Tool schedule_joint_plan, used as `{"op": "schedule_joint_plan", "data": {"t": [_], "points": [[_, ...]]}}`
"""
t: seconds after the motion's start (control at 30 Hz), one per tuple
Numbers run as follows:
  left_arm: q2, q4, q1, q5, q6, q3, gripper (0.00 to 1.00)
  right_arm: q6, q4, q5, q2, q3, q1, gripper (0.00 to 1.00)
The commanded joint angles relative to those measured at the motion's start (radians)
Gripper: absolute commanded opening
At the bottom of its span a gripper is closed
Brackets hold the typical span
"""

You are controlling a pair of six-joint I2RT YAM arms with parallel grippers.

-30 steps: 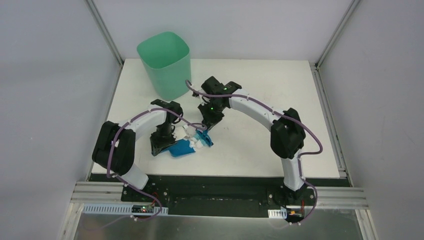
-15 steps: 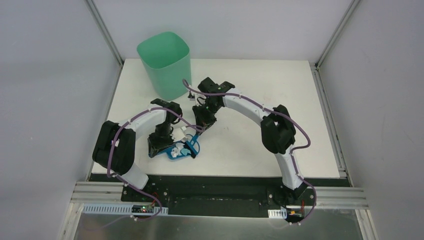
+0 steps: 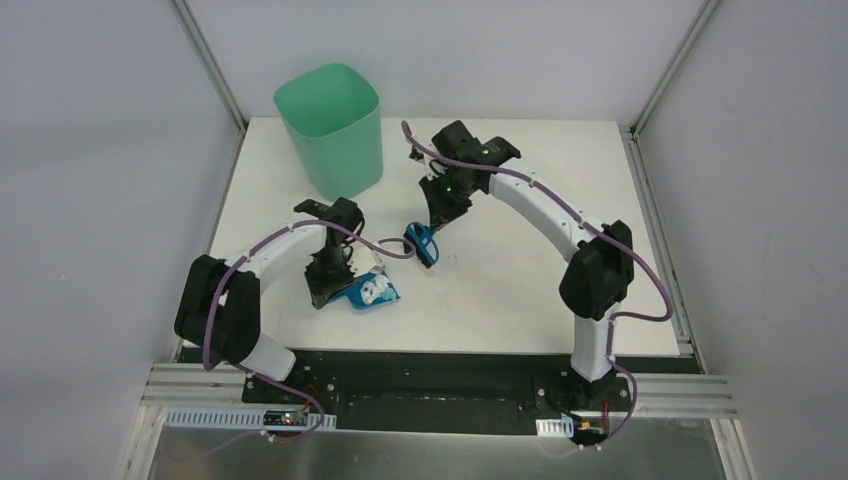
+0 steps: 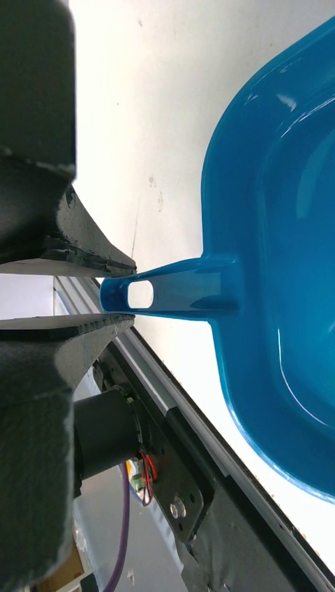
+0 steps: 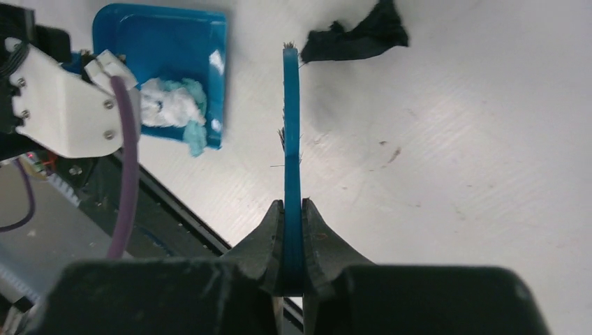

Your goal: Sweep away the paper scraps from the table

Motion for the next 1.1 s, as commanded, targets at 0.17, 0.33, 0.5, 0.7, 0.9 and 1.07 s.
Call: {"op": "schedule_joint_plan", "data": {"t": [0.17,0.33,0.5,0.7,0.9,1.07], "points": [[0.017,-0.019,-0.007,0.092,-0.019,0.062,0.03,-0.209,-0.105,0.323,0.134,0.33,-0.138,0.0],[0.029,-0.033,-0.007,0.054,-0.038,0.078,0.03,-0.27,-0.079,0.472,0.249,0.43,-0.137,0.0],[0.041,-0.027,-0.007,0.005,-0.046,0.057,0.03,-0.266,-0.081,0.515,0.331,0.467,-0.122,0.0],[0.093,-0.049,-0.007,0.016,-0.045,0.061,0.03,-0.223,-0.122,0.429,0.389,0.449,-0.071,0.0],[0.124,-0.048,-0.007,0.006,-0.051,0.068,0.03,-0.166,-0.162,0.21,0.4,0.428,-0.021,0.0],[0.145,-0.042,-0.007,-0.002,-0.057,0.073,0.03,-0.134,-0.175,0.085,0.377,0.386,0.026,0.0]]}}
